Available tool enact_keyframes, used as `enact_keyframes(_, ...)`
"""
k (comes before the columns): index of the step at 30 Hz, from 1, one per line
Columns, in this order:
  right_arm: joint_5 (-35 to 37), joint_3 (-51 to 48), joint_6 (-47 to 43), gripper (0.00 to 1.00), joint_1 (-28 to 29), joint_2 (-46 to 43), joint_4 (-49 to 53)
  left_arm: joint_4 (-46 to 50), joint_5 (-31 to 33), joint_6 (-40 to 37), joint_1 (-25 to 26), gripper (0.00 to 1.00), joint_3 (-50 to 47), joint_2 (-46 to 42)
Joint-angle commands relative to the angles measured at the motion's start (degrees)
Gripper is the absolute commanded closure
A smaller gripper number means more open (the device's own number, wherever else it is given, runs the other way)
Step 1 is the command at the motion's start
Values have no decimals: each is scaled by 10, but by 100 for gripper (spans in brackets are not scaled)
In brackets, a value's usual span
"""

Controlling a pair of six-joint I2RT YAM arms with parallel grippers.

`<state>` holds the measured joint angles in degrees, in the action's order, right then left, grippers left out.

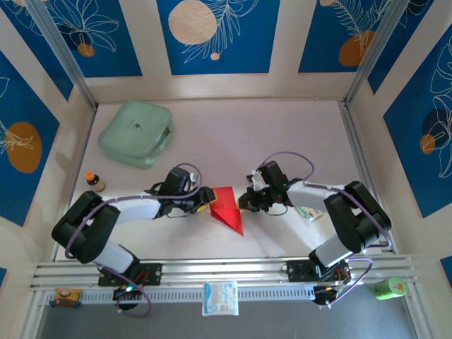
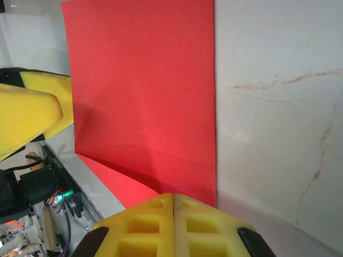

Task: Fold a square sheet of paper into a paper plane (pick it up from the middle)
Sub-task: Fourth fold the wing at the center of the table.

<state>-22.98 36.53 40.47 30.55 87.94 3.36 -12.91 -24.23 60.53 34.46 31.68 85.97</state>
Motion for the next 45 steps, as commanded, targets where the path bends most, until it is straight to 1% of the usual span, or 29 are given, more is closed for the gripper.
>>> enact_keyframes(1, -21, -8, -6, 98, -4, -9, -9, -29, -34, -2, -6, 52, 23, 25)
enact_keyframes(4, -23, -7, -5, 97, -5, -8, -9, -50, -53, 3, -6, 62, 32, 46)
enact_keyframes(6, -23, -7, -5, 92, -5, -11, -6, -68, -58, 9, -6, 67, 32, 57)
enact_keyframes(8, -11, -7, -4, 83, -4, -23, 4, -87, -63, 21, -6, 75, 30, 69)
enact_keyframes(10, 14, -7, -4, 72, -2, -46, 23, -110, -66, 33, -6, 81, 25, 74)
enact_keyframes(13, 76, -17, -3, 58, 9, -102, 52, -134, -63, 49, -6, 88, 15, 72)
enact_keyframes(14, 100, -22, -3, 55, 16, -124, 58, -135, -59, 52, -6, 89, 13, 70)
enact_keyframes(16, 148, -35, -7, 55, 32, -163, 63, -125, -47, 57, -5, 94, 13, 64)
enact_keyframes(19, 232, -71, -24, 54, 69, -216, 42, -129, -30, 68, -4, 96, 7, 56)
enact_keyframes(22, 354, -128, -77, 56, 147, -273, -26, -145, -9, 90, -1, 99, -2, 49)
enact_keyframes(23, 397, -148, -107, 57, 181, -291, -57, -148, 2, 98, 1, 100, -6, 45)
enact_keyframes(25, 457, -178, -170, 58, 235, -310, -109, -149, 25, 111, 6, 100, -13, 35)
enact_keyframes(27, 488, -186, -227, 60, 274, -312, -130, -142, 42, 116, 13, 100, -12, 29)
enact_keyframes(29, 501, -181, -269, 61, 300, -298, -132, -136, 40, 114, 17, 96, -5, 32)
enact_keyframes(31, 522, -173, -293, 61, 321, -275, -136, -139, 31, 113, 19, 92, -2, 37)
enact_keyframes(33, 543, -167, -319, 62, 339, -250, -153, -145, 20, 113, 20, 85, 0, 42)
enact_keyframes(36, 569, -157, -346, 62, 359, -216, -170, -160, 2, 116, 20, 80, 3, 49)
enact_keyframes(41, 592, -148, -385, 61, 377, -178, -183, -162, -30, 111, 20, 79, 14, 51)
enact_keyframes(45, 606, -141, -394, 59, 386, -158, -191, -145, -34, 102, 20, 79, 24, 47)
